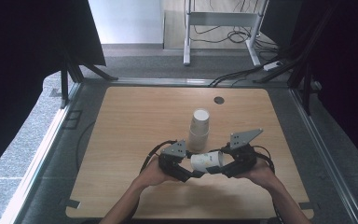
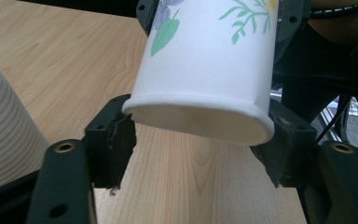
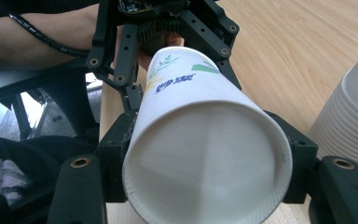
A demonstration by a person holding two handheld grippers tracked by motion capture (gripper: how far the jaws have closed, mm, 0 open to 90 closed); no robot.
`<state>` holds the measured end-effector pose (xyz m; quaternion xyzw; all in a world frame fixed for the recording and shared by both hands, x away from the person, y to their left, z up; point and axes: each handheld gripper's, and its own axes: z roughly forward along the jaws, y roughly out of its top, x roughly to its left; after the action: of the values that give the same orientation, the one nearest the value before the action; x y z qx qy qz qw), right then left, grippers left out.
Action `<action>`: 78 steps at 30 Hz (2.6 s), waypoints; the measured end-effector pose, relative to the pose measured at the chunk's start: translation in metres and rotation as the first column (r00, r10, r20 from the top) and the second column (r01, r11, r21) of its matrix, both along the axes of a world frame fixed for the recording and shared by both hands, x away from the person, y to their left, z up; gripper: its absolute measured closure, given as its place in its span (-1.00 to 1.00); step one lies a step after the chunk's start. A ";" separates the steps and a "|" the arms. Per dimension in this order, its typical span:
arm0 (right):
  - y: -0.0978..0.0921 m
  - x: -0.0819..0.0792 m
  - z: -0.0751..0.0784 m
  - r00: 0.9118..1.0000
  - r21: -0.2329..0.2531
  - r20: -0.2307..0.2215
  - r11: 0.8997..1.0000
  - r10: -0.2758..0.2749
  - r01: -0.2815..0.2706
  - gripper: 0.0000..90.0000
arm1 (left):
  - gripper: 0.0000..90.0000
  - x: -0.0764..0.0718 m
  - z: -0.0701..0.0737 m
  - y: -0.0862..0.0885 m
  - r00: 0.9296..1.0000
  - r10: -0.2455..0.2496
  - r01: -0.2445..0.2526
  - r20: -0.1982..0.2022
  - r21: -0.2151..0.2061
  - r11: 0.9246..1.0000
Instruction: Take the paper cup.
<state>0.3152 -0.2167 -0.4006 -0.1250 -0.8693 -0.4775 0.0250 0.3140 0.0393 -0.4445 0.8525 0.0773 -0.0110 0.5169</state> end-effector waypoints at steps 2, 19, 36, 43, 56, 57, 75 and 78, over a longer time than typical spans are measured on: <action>0.000 0.001 0.000 1.000 -0.005 -0.001 1.000 0.001 -0.001 -0.19 | -0.16 0.000 0.000 0.000 1.000 0.006 -0.006 0.002 0.001 1.000; 0.000 0.003 0.004 0.999 -0.048 0.026 0.998 -0.029 0.030 -0.36 | -0.05 0.003 0.004 0.004 1.000 0.032 -0.032 0.001 0.054 0.998; 0.003 0.003 0.019 0.993 -0.222 0.112 0.974 -0.019 0.044 -0.65 | -0.05 0.010 0.023 0.002 1.000 -0.008 0.001 0.022 0.291 0.957; 0.021 0.001 0.018 0.988 -0.347 0.144 0.938 0.050 0.004 -0.66 | -0.06 0.012 0.029 -0.006 0.999 -0.027 0.017 0.020 0.403 0.915; 0.047 0.002 0.002 0.978 -0.490 0.166 0.871 0.128 -0.031 -0.50 | -0.07 0.014 0.036 -0.018 1.000 -0.022 0.017 0.005 0.506 0.862; 0.048 0.002 0.001 0.977 -0.496 0.165 0.868 0.134 -0.035 -0.47 | -0.07 0.014 0.036 -0.018 1.000 -0.023 0.019 0.002 0.509 0.860; 0.045 0.000 -0.001 0.979 -0.483 0.154 0.875 0.134 -0.044 -0.16 | -0.41 0.016 0.033 -0.018 1.000 0.003 0.008 -0.024 0.440 0.898; 0.039 0.000 0.002 0.982 -0.439 0.155 0.898 0.107 -0.028 -0.16 | -0.61 0.018 0.037 -0.012 0.998 0.040 -0.019 -0.051 0.371 0.928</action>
<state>0.3154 -0.1773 -0.3984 -0.0546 -0.9565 -0.2796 -0.0636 0.3323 0.0271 -0.4080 0.9327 0.1055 -0.0130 0.3445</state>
